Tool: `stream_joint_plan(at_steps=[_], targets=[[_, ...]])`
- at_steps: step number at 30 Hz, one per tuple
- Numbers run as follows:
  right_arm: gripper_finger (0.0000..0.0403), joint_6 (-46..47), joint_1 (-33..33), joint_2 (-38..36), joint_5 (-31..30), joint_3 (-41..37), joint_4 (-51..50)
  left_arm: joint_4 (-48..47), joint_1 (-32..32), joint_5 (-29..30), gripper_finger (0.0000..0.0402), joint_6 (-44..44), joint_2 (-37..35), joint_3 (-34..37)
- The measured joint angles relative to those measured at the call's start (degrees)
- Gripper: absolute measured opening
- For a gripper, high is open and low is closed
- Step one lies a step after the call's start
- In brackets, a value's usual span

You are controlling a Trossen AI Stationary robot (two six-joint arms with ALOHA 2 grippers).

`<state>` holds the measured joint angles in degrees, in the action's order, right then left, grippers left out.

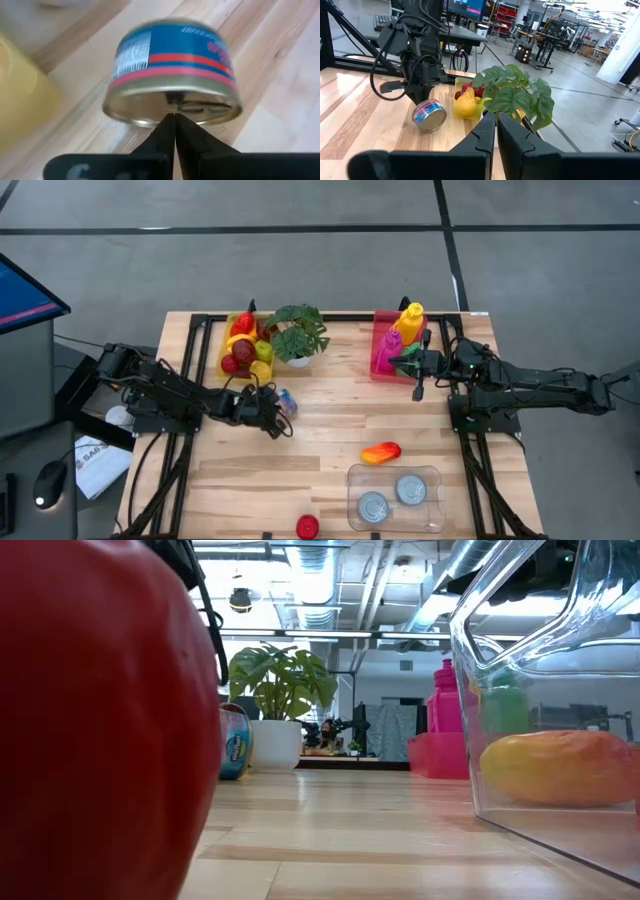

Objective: Pick & Place Food Item
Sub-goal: Put the blue pink tuna can into the transparent bin

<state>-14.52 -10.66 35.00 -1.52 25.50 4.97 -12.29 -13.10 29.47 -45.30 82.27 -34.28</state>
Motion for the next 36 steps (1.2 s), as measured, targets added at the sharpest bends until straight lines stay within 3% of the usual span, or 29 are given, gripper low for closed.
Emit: stream_joint_plan(at_steps=[10,16,21,29,36], targets=[[0.0015,0.0,-0.02,0.0,0.0,0.0,-0.02,-2.98,0.0,-4.34,0.0,0.62,-9.72,0.0],[0.0015,0.02,-0.02,0.0,0.0,0.0,0.0,-2.91,0.0,-8.68,0.0,15.84,-16.46,-0.07],[0.0015,0.01,-0.02,-0.01,0.0,0.0,0.0,-1.75,0.03,-6.83,0.0,27.58,-20.17,-0.07],[0.0015,0.0,0.0,-0.01,0.0,0.0,0.21,3.39,1.24,-7.04,0.0005,38.07,-18.11,-0.07],[0.0015,0.0,0.0,0.0,0.0,0.0,0.22,8.01,3.28,-6.92,0.0076,40.57,-13.59,-0.04]])
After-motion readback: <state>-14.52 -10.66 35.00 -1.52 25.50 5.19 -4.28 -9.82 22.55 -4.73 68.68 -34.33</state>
